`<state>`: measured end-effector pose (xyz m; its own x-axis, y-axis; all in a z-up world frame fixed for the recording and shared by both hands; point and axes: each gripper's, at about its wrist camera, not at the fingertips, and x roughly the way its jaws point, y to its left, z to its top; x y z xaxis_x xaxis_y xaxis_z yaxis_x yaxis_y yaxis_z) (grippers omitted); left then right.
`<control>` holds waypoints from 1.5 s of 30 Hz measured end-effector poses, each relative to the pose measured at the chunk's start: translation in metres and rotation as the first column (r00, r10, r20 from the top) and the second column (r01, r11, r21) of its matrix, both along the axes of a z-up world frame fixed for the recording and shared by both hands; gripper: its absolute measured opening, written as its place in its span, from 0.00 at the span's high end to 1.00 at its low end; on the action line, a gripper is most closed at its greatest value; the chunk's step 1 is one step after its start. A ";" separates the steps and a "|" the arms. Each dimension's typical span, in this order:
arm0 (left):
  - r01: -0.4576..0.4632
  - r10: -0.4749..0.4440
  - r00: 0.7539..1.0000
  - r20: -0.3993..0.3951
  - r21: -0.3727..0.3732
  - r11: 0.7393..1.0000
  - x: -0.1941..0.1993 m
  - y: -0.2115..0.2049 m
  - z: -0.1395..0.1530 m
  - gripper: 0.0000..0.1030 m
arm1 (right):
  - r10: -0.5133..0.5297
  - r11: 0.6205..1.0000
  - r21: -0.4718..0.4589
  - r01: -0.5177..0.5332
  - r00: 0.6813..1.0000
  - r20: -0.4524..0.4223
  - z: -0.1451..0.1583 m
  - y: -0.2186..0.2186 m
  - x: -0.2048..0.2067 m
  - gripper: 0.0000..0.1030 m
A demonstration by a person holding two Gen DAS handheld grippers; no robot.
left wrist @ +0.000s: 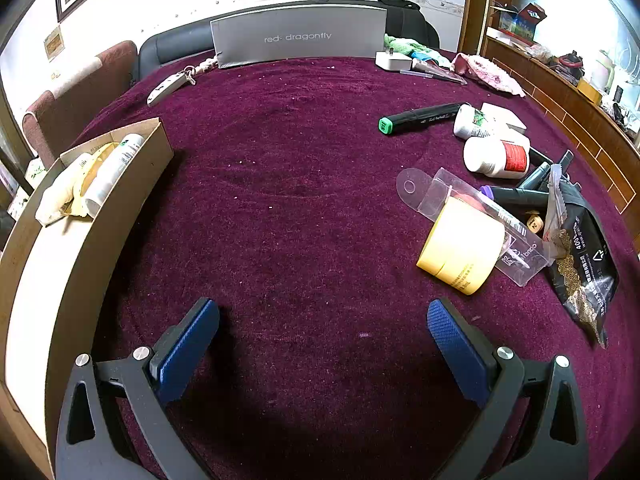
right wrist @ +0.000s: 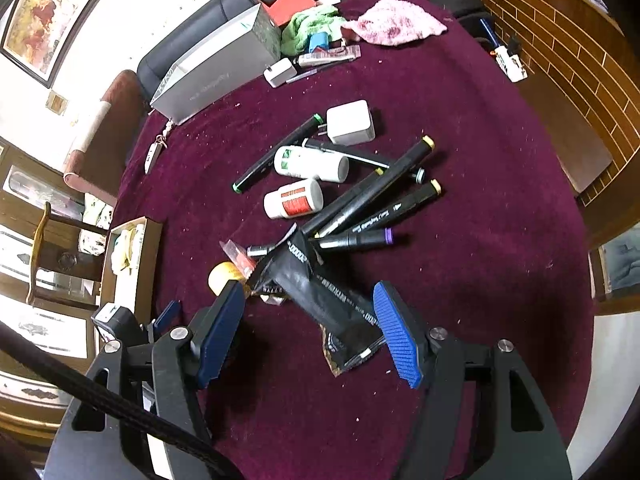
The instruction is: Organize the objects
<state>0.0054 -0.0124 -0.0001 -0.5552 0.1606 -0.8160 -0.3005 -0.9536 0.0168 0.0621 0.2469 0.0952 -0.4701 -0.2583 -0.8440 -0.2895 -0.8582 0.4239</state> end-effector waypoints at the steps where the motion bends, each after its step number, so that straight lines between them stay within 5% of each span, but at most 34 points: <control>1: 0.000 0.000 1.000 0.000 0.000 1.000 0.000 0.000 0.000 0.01 | 0.002 1.000 -0.002 -0.002 1.000 0.000 0.000 0.000 -0.001 0.35; 8: 0.002 -0.002 1.000 0.000 0.000 1.000 0.000 0.000 -0.001 0.01 | 0.009 1.000 -0.013 -0.009 1.000 0.010 -0.006 0.001 -0.002 0.35; 12: 0.002 -0.002 1.000 0.000 0.000 1.000 0.000 0.000 0.000 0.01 | 0.002 0.999 0.042 0.002 0.996 -0.090 0.025 0.002 0.004 0.35; 15: 0.002 -0.002 1.000 0.000 0.000 1.000 0.000 0.000 0.000 0.01 | 0.007 0.965 0.254 0.061 0.967 -0.256 0.076 -0.012 0.024 0.34; 17: 0.003 -0.003 1.000 0.000 0.000 1.000 0.000 0.000 0.000 0.01 | 0.019 0.913 0.387 0.129 0.934 -0.357 0.101 -0.026 0.039 0.06; 19: 0.003 -0.003 1.000 0.000 0.000 1.000 0.000 0.000 0.000 0.01 | 0.044 0.899 0.414 0.144 0.911 -0.411 0.106 -0.032 0.044 0.00; 22: 0.003 -0.003 1.000 0.000 0.000 1.000 0.000 0.000 0.000 0.01 | 0.010 0.948 0.309 0.080 0.961 -0.278 0.083 -0.024 0.032 0.00; 27: 0.003 -0.003 1.000 0.000 0.001 1.000 0.001 -0.003 0.001 0.01 | -0.084 0.973 0.196 0.119 0.980 -0.179 0.054 -0.011 0.040 0.00; 45: 0.010 -0.010 1.000 0.022 0.000 1.000 0.000 -0.002 0.001 0.01 | -0.178 0.965 0.191 0.178 0.984 -0.017 0.013 -0.046 0.050 0.00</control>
